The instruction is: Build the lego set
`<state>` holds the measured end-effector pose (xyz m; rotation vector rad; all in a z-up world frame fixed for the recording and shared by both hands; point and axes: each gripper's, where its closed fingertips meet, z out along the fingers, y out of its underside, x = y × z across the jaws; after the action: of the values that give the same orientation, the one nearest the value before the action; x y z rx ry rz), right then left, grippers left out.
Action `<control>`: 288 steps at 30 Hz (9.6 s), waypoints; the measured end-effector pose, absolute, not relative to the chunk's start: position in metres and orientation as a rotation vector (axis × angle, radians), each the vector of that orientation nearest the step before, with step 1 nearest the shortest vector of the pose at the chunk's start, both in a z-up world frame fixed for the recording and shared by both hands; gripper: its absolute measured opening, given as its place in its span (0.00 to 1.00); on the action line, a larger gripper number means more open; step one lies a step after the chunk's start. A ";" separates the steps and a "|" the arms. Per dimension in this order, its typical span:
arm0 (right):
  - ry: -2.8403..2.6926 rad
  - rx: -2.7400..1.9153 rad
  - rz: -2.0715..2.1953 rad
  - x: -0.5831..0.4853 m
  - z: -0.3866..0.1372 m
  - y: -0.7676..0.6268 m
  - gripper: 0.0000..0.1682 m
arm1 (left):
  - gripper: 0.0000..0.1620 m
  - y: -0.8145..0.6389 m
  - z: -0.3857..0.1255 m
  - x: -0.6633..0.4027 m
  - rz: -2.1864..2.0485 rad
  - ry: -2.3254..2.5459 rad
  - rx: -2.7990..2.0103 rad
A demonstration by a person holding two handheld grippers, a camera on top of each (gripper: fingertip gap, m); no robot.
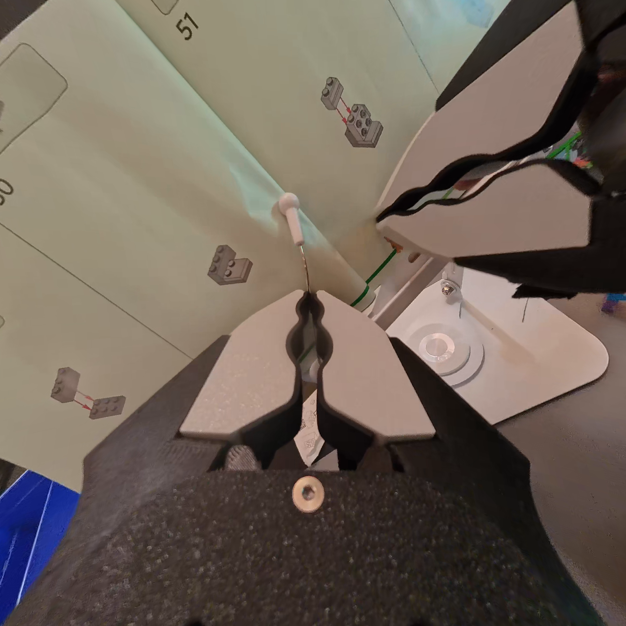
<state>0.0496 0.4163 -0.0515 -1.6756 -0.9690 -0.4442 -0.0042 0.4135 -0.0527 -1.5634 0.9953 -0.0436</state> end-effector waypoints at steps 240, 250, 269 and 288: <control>-0.617 -1.433 0.033 0.012 -0.017 0.211 0.00 | 0.18 0.171 -0.197 -0.452 0.208 1.396 -2.601; -0.622 -1.441 0.015 0.015 -0.020 0.212 0.00 | 0.16 0.166 -0.243 -0.472 0.546 1.746 -2.709; -0.646 -1.465 0.023 0.010 -0.030 0.215 0.00 | 0.09 0.234 -0.215 -0.429 0.405 1.394 -2.379; -0.701 -1.506 0.018 -0.001 -0.050 0.219 0.00 | 0.17 0.237 -0.216 -0.449 0.095 1.358 -2.496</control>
<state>-0.0015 0.2190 -0.0498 -1.5065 -0.7008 0.0178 -0.4495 0.2367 -0.2165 -2.4961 1.3579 0.0947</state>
